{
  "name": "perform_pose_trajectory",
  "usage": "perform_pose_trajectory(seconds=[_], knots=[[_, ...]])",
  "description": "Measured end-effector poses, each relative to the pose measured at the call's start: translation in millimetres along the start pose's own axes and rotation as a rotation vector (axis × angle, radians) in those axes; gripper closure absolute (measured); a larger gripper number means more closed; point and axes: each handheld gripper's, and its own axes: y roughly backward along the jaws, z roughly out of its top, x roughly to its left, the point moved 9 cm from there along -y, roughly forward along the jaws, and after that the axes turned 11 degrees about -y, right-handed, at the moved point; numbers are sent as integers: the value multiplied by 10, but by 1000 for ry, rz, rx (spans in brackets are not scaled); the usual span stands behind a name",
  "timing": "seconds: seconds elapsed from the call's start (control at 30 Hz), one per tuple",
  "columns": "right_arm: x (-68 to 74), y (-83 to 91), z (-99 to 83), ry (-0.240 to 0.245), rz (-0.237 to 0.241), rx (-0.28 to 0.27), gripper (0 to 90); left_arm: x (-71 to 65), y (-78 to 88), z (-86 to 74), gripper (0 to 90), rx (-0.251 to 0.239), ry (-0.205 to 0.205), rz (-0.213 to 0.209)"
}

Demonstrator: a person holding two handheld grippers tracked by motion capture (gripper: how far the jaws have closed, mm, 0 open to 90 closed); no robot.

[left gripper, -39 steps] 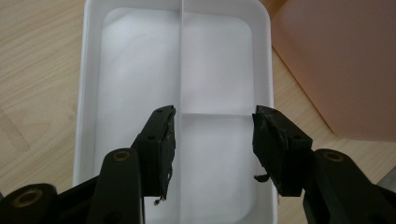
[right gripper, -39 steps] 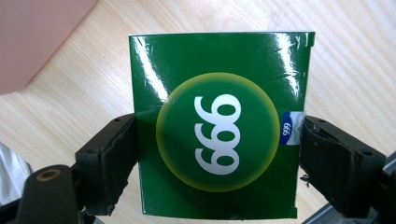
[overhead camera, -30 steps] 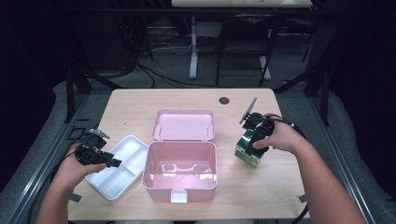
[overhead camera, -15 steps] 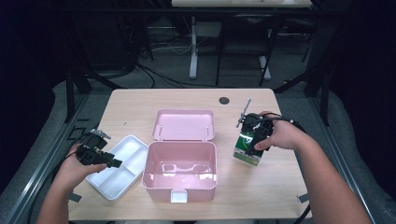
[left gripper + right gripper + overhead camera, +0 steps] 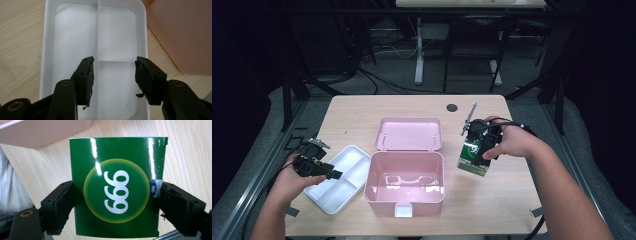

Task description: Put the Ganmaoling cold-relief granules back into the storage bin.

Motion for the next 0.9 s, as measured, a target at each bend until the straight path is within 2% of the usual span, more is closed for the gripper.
perform_pose_trajectory(seconds=[0.23, 0.4, 0.57, 0.83, 0.9], knots=[[48, 123, 54, 28, -10, 0, 163, -3, -3, 1, 495, 2, -2, 0], [136, 261, 124, 66, -10, 1, 164, -5, -5, 1, 495, 3, -3, 0], [197, 329, 179, 90, -12, 0, 164, -4, 6, 3, 495, -1, -5, 1], [361, 410, 288, 133, 0, 13, 164, -2, 7, 5, 495, -2, -7, 0], [450, 433, 341, 151, 13, 13, 164, -3, 7, 4, 495, -1, -7, 0]])
